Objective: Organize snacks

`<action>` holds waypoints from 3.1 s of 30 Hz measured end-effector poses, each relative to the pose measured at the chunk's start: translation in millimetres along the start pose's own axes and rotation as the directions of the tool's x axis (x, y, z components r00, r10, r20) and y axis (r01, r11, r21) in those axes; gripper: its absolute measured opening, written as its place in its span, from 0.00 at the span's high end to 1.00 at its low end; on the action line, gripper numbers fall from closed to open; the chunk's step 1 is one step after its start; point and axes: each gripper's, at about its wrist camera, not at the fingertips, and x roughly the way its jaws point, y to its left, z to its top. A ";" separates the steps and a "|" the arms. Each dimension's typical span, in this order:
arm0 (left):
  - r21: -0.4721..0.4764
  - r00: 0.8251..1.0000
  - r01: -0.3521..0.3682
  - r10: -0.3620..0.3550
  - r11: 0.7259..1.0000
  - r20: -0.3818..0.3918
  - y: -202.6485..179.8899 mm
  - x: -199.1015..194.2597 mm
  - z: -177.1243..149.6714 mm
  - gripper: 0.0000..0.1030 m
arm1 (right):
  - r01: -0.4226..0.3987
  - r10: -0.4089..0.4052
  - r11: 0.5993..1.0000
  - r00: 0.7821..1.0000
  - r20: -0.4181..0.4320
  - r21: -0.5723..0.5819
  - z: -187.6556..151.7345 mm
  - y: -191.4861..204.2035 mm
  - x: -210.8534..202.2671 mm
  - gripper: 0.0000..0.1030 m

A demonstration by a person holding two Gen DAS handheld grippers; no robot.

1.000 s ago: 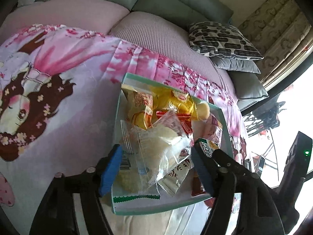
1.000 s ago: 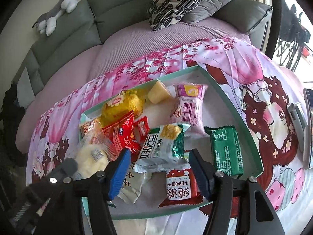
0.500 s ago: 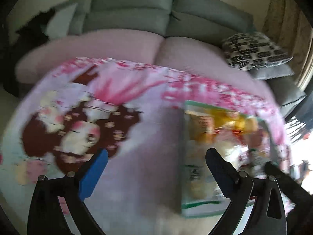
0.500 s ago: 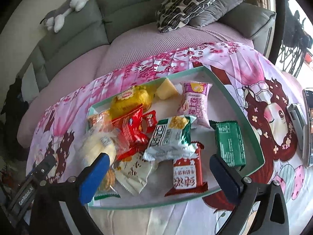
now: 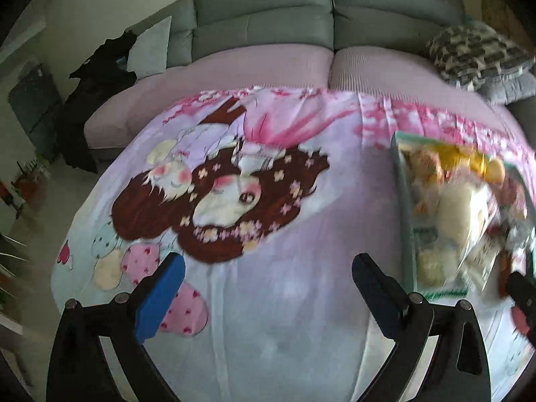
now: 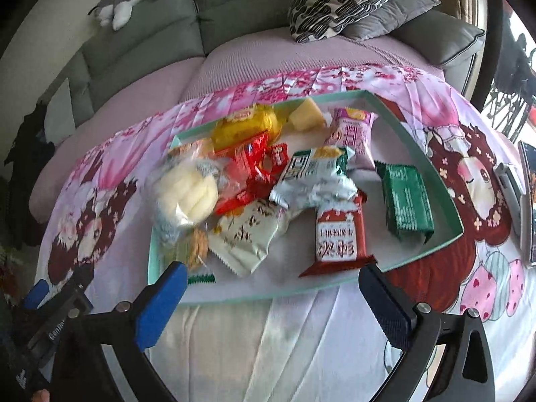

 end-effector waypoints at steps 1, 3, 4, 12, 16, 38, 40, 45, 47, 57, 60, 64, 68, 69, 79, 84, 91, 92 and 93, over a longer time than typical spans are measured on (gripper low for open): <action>0.009 1.000 -0.004 0.004 1.000 -0.007 -0.3 1.5 -3.4 0.03 | 0.001 -0.001 1.000 1.000 -0.006 0.001 -0.6 0.0 1.0 0.00; 0.014 1.000 -0.004 0.005 1.000 -0.025 0.0 5.0 -6.9 0.03 | 0.002 -0.002 1.000 1.000 -0.004 -0.001 -1.0 0.0 0.3 0.00; 0.014 1.000 -0.004 0.004 1.000 -0.031 0.2 6.4 -7.6 0.03 | 0.002 -0.002 1.000 1.000 -0.003 -0.001 -1.4 -0.2 -0.3 0.00; 0.009 1.000 -0.002 0.002 1.000 -0.028 0.7 12.5 -5.3 0.03 | 0.015 -0.015 1.000 1.000 -0.014 0.000 0.4 -2.8 1.9 0.00; 0.010 0.999 0.005 -0.005 1.000 -0.041 -0.6 20.2 -5.7 0.03 | 0.021 -0.022 1.000 0.999 -0.028 -0.011 -0.4 -1.4 6.2 0.00; -0.021 0.994 0.054 -0.055 0.998 -0.090 2.8 46.3 -8.1 0.03 | 0.050 -0.051 0.998 0.998 -0.034 -0.031 -1.5 3.7 14.5 0.00; -0.024 0.994 0.055 -0.057 0.998 -0.095 3.4 47.7 -8.0 0.03 | 0.051 -0.052 0.998 0.998 -0.032 -0.035 -1.5 4.2 14.5 0.00; -0.029 0.994 0.059 -0.061 0.998 -0.093 4.1 47.3 -8.2 0.03 | 0.051 -0.052 0.998 0.998 -0.036 -0.037 -2.4 4.9 15.2 0.00; -0.029 0.994 0.057 -0.059 0.998 -0.092 3.8 46.9 -7.9 0.03 | 0.051 -0.052 0.998 0.998 -0.036 -0.037 -2.4 4.6 14.8 0.00; -0.029 0.994 0.060 -0.062 0.998 -0.091 3.4 46.8 -7.8 0.03 | 0.053 -0.055 0.998 0.998 -0.041 -0.035 -2.9 3.1 16.2 0.00; -0.028 0.994 0.060 -0.062 0.998 -0.091 2.8 46.4 -8.0 0.03 | 0.053 -0.055 0.998 0.998 -0.043 -0.035 -3.1 3.3 16.6 0.00; -0.030 0.994 0.061 -0.064 0.998 -0.090 2.9 46.5 -7.9 0.03 | 0.055 -0.056 0.998 0.997 -0.044 -0.035 -3.0 3.3 16.9 0.00; -0.029 0.994 0.060 -0.063 0.998 -0.090 3.3 46.4 -7.7 0.03 | 0.055 -0.057 0.998 0.997 -0.045 -0.035 -3.2 3.7 17.5 0.00; -0.030 0.994 0.060 -0.062 0.998 -0.089 3.4 46.2 -7.8 0.03 | 0.056 -0.057 0.998 0.997 -0.046 -0.035 -3.1 3.7 17.5 0.00; -0.030 0.994 0.060 -0.062 0.998 -0.091 3.4 46.7 -7.9 0.03 | 0.055 -0.057 0.998 0.997 -0.052 -0.039 -4.8 4.7 19.8 0.00; -0.032 0.994 0.059 -0.062 0.998 -0.089 3.3 46.8 -8.0 0.03 | 0.056 -0.058 0.998 0.997 -0.055 -0.039 -5.6 4.9 20.3 0.00; -0.033 0.996 0.047 -0.050 0.998 -0.079 3.0 44.9 -8.1 0.03 | 0.056 -0.058 0.998 0.997 -0.057 -0.038 -6.2 6.1 20.8 0.00; -0.036 0.996 0.049 -0.052 0.998 -0.076 3.3 44.2 -8.0 0.03 | 0.056 -0.058 0.998 0.997 -0.057 -0.038 -5.5 5.9 20.9 0.00; -0.040 0.996 0.054 -0.056 0.998 -0.075 4.1 43.9 -7.9 0.03 | 0.056 -0.058 0.998 0.997 -0.057 -0.038 -6.0 6.2 20.8 0.00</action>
